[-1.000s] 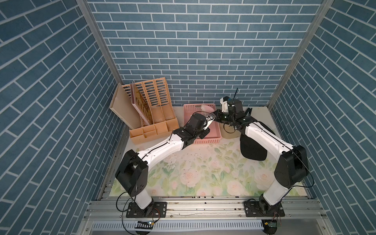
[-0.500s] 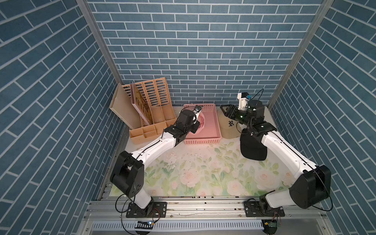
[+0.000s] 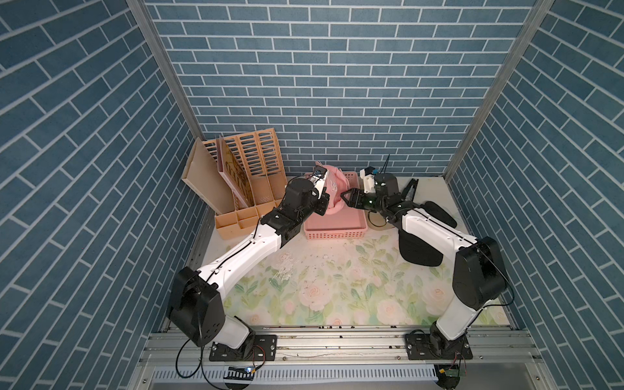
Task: Turn the baseball cap inside out
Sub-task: Turn over the baseball cap.
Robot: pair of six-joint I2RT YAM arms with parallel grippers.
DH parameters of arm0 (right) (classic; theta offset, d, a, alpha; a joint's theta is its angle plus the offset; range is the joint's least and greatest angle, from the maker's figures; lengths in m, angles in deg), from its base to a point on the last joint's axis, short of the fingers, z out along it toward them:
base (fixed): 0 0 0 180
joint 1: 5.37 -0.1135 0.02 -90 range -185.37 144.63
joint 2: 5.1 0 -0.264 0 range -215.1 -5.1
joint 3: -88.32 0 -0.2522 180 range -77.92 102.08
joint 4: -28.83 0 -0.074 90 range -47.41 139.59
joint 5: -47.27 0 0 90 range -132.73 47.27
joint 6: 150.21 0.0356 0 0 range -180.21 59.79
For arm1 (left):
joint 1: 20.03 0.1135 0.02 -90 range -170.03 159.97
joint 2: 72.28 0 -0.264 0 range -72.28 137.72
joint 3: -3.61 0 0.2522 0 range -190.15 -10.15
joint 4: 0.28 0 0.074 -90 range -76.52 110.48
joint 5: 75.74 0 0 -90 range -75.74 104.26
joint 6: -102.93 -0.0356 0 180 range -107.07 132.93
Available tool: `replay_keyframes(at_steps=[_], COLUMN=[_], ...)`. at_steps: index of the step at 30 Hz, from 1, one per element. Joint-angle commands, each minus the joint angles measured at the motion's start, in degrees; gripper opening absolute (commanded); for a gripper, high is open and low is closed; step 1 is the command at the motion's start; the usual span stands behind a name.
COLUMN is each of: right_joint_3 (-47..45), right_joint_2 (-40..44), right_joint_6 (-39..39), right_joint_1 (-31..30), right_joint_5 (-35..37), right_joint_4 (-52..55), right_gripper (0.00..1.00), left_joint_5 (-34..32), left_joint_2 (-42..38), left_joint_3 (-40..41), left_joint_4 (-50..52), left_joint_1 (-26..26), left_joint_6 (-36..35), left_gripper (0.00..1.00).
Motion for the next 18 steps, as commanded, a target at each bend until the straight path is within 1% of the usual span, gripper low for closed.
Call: replay_keyframes(at_steps=[1, 3, 5, 6, 8, 12, 13, 15, 18], right_joint_3=[3.22, 4.64, 5.1, 4.83, 3.65, 0.88, 0.07, -1.64, -3.16], right_joint_2=[-2.62, -4.39, -5.3, -5.35, -5.35, -5.53, -5.62, -5.54, -5.59], right_joint_6=[-1.73, -1.73, -1.73, -1.64, -1.47, -1.36, -1.29, -1.61, -2.72], right_joint_1=[0.16, 0.22, 0.42, 0.68, 1.35, 3.0, 3.44, 3.76, 3.94], right_joint_5=[0.72, 0.59, 0.77, 0.57, -0.87, -3.67, -4.6, -6.0, -7.12], right_joint_4=[-0.1, 0.3, 0.57, 0.12, -1.24, -3.68, -4.21, -5.49, -6.33], right_gripper=[0.6, 0.51, 0.36, 0.31, 0.25, 0.13, 0.11, 0.11, 0.16], left_joint_5=[3.41, 4.96, 6.02, 6.05, 5.55, 7.03, 7.19, 7.64, 8.19], left_joint_2=[-2.78, -3.71, -4.44, -4.74, -5.0, -6.8, -7.41, -8.84, -10.65], left_joint_3=[0.96, 0.8, 0.78, 0.76, 0.29, 1.23, 1.68, 2.78, 3.95], left_joint_4=[-1.33, -1.13, -1.13, -1.26, -0.96, -3.11, -4.02, -6.04, -8.94], left_joint_1=[0.05, 0.05, -0.03, 0.09, 0.39, 1.06, 1.27, 2.12, 3.92], left_joint_6=[0.9, 0.9, 1.33, 1.83, 3.57, 7.96, 9.38, 12.1, 16.73], left_gripper=[0.0, 0.0, 0.0, 0.0, 0.0, 0.0, 0.0, 0.0, 0.0])
